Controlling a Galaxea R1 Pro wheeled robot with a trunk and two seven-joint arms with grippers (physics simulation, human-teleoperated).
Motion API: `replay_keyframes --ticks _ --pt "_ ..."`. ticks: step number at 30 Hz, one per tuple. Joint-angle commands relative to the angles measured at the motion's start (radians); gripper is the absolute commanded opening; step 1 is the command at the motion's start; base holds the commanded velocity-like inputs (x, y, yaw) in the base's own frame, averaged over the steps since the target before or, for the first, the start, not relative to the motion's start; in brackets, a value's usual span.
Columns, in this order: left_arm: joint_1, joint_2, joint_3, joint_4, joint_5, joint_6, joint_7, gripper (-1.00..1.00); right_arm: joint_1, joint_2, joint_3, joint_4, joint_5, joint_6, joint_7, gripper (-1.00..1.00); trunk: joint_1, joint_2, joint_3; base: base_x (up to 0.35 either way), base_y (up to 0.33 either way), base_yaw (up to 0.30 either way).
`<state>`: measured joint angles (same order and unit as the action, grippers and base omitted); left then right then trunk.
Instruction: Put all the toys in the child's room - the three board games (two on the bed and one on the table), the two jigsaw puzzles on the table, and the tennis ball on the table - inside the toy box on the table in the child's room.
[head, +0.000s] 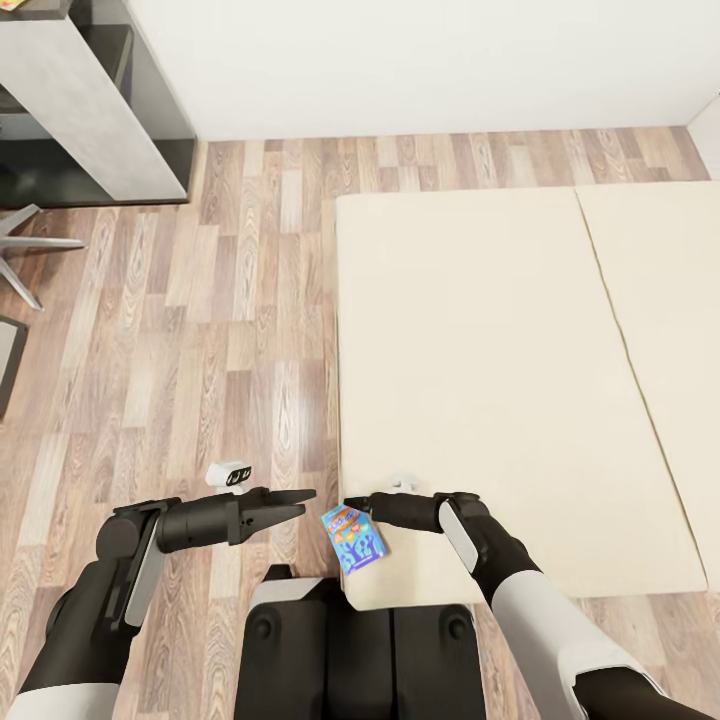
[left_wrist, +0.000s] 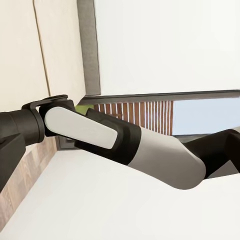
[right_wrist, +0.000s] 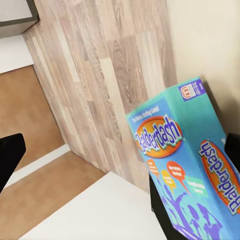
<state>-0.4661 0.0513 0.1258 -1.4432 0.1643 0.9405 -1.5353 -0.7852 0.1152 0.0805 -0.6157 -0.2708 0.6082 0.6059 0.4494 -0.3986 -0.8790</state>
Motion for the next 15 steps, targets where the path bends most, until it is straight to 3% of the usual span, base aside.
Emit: replay_keyframes --ticks 1,13,15 --pt "0.000 0.000 0.000 0.000 0.000 0.011 -0.003 1.00 0.000 0.000 0.001 -0.001 -0.006 0.007 -0.002 1.00 0.001 -0.001 0.000 0.000 0.000 0.000" --pt "0.000 0.001 0.000 0.000 0.000 0.011 -0.003 1.00 0.000 0.000 0.001 -0.001 -0.005 0.002 -0.002 1.00 0.001 -0.001 0.006 0.000 0.000 0.000" --pt "0.011 0.012 0.011 0.011 -0.012 -0.001 -0.015 1.00 0.011 -0.012 -0.011 0.010 -0.016 -0.010 0.010 1.00 0.001 -0.001 0.006 0.000 0.000 0.000"
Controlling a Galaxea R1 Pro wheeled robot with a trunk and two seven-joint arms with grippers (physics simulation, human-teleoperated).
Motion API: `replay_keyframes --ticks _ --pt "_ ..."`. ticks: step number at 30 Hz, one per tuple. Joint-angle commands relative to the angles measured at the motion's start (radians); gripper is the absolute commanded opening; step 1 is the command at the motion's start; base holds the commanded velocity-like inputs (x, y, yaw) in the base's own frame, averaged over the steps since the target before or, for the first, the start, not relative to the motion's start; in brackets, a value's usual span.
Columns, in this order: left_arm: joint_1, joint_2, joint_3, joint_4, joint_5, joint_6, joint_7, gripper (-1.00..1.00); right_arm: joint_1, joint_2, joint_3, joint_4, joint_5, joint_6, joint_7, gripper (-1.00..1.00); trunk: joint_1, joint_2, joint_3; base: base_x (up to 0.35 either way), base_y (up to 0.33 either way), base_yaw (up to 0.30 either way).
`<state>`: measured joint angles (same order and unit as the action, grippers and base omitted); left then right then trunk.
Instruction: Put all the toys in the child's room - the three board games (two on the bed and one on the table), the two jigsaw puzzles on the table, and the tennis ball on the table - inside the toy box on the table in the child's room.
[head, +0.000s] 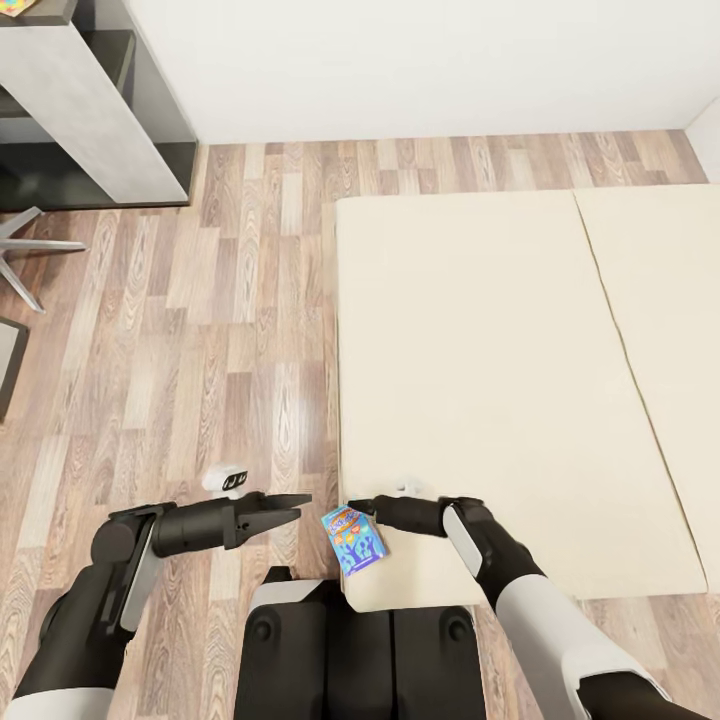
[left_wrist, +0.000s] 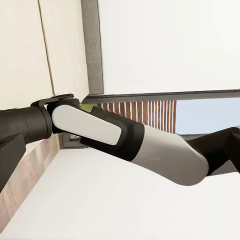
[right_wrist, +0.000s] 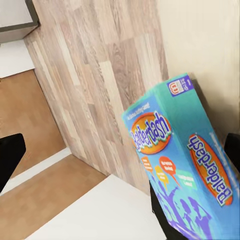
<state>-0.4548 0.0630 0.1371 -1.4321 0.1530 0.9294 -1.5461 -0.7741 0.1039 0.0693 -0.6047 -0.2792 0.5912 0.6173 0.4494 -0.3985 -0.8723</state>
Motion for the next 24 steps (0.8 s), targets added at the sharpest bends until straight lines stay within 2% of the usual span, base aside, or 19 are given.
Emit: replay_keyframes --ticks 1,2,3,5,8,24 --pt "0.006 0.006 0.006 0.006 -0.006 0.005 -0.009 1.00 0.006 -0.006 -0.005 0.005 -0.007 0.002 0.004 1.00 0.001 -0.002 -0.001 0.000 0.000 0.000" --pt "0.011 0.012 0.009 0.011 -0.012 -0.001 -0.015 1.00 0.011 -0.012 -0.010 0.008 -0.007 0.000 0.010 1.00 0.001 -0.002 -0.001 0.000 0.000 0.000" --pt "0.016 0.006 0.003 0.017 -0.017 -0.006 -0.009 1.00 0.009 -0.014 -0.009 0.002 -0.004 0.002 0.004 1.00 0.001 -0.002 -0.001 0.000 0.000 0.000" --pt "0.018 -0.006 -0.008 0.027 -0.024 -0.013 0.002 1.00 0.008 -0.003 -0.002 -0.009 -0.002 0.003 -0.007 1.00 0.001 -0.002 -0.001 0.000 0.000 0.000" --pt "0.020 -0.021 -0.020 0.030 -0.017 -0.018 0.016 1.00 0.009 0.009 0.002 -0.015 -0.002 0.004 -0.017 1.00 0.001 -0.002 -0.001 0.000 0.000 0.000" --pt "0.021 -0.023 -0.025 0.031 -0.015 -0.021 0.018 1.00 0.009 0.008 0.003 -0.017 -0.002 0.005 -0.019 1.00 0.001 -0.002 -0.001 0.000 0.000 0.000"
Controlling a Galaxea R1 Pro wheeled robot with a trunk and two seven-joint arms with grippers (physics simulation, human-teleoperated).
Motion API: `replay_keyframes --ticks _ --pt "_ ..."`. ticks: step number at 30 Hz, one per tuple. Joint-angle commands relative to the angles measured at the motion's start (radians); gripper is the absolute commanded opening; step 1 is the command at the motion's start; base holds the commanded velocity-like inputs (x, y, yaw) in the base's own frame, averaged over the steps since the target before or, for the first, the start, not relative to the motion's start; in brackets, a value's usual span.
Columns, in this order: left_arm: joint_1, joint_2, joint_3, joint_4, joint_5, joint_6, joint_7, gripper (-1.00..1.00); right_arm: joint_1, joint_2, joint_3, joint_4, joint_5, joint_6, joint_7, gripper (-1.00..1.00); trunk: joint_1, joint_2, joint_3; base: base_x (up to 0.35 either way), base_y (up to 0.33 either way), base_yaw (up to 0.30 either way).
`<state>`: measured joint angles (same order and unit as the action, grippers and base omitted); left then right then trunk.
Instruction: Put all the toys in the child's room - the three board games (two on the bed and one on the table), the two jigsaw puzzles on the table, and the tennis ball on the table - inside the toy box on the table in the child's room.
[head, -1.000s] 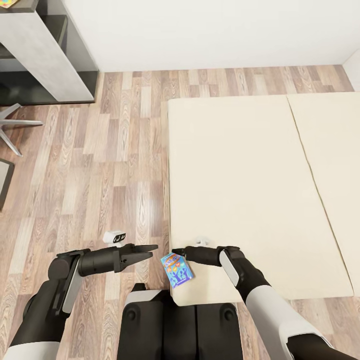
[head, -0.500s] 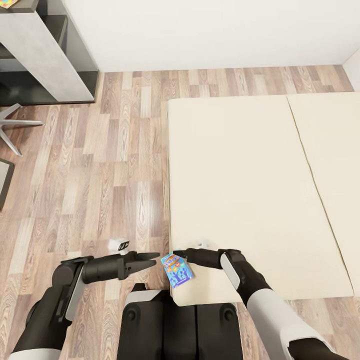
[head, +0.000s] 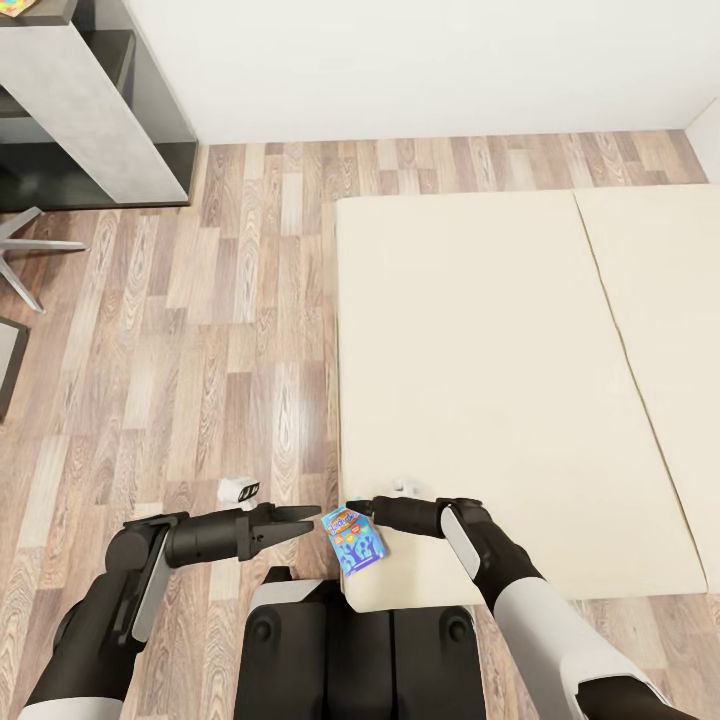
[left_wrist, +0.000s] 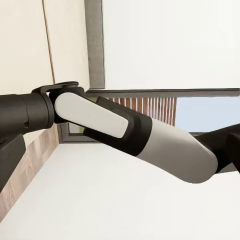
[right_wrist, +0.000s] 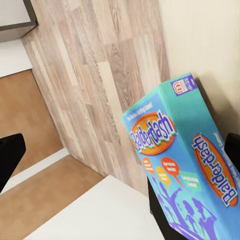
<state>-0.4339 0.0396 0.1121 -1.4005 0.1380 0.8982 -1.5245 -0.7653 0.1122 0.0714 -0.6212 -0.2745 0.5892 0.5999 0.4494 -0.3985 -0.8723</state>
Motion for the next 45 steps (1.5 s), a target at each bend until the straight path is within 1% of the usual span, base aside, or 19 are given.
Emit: replay_keyframes --ticks 1,22,45 --pt "0.000 0.000 0.000 0.000 0.000 0.011 -0.003 1.00 0.000 0.000 0.001 -0.001 -0.006 0.007 -0.002 1.00 0.001 -0.001 -0.001 0.000 0.000 0.000" --pt "0.000 0.000 0.001 0.000 0.000 0.010 -0.003 1.00 0.000 0.000 0.001 -0.002 -0.008 0.006 0.001 1.00 0.001 -0.001 0.000 0.000 0.000 0.000" --pt "0.000 0.002 0.003 0.000 0.000 0.010 -0.004 1.00 0.000 0.000 0.002 -0.002 -0.008 0.004 0.001 1.00 0.001 -0.001 0.036 0.000 0.000 0.000"
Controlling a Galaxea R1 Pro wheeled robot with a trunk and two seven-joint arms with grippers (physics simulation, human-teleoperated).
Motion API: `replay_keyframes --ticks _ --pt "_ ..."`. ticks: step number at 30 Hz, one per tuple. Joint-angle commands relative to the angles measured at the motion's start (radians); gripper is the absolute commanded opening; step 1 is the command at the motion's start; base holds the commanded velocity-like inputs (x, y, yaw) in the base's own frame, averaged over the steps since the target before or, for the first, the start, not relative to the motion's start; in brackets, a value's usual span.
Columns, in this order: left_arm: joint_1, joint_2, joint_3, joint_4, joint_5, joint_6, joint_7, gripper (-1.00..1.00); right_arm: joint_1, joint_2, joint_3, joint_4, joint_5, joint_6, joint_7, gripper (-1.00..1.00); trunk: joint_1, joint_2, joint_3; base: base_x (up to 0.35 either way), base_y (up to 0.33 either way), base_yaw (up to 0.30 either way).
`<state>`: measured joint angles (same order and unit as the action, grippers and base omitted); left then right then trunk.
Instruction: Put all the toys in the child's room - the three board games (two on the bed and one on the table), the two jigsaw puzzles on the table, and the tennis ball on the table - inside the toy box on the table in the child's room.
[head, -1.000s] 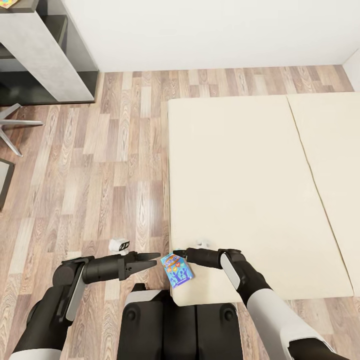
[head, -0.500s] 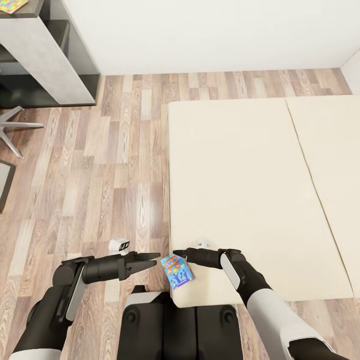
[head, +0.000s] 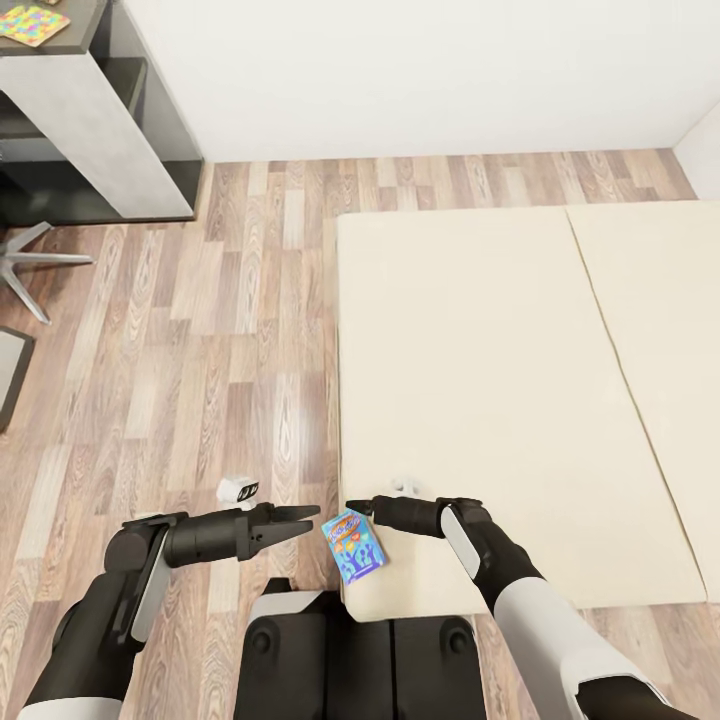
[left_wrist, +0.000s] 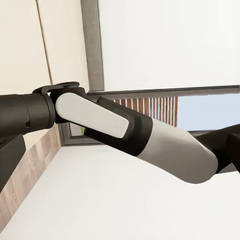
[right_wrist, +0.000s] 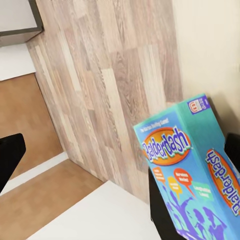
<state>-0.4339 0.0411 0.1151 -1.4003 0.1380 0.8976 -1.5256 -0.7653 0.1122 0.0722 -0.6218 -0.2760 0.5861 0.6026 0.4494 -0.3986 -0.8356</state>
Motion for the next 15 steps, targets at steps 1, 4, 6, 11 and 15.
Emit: replay_keyframes --ticks 1,4,6,11,15 --pt "0.000 0.000 0.000 0.000 0.000 0.011 -0.003 1.00 0.000 0.000 0.001 -0.001 -0.006 0.007 -0.002 1.00 0.001 -0.001 0.001 0.000 0.000 0.000" --pt "0.000 0.001 0.000 0.000 0.000 0.011 -0.004 1.00 0.000 0.000 0.000 -0.001 -0.006 0.007 -0.001 1.00 0.001 -0.001 0.006 0.000 0.000 0.000" --pt "0.000 0.001 0.000 0.000 0.000 0.011 -0.004 1.00 0.000 0.000 0.000 -0.001 -0.006 0.007 -0.001 1.00 0.001 -0.001 0.009 0.000 0.000 0.000" --pt "0.000 0.001 0.001 0.000 0.000 0.010 -0.004 1.00 0.000 0.000 0.000 -0.001 -0.006 0.008 -0.001 1.00 0.001 -0.001 0.017 0.000 0.000 0.000" --pt "0.000 0.002 0.002 0.000 0.000 0.010 -0.004 1.00 0.000 0.000 0.000 -0.001 -0.006 0.008 -0.001 1.00 0.001 -0.001 0.024 0.000 0.000 0.000"
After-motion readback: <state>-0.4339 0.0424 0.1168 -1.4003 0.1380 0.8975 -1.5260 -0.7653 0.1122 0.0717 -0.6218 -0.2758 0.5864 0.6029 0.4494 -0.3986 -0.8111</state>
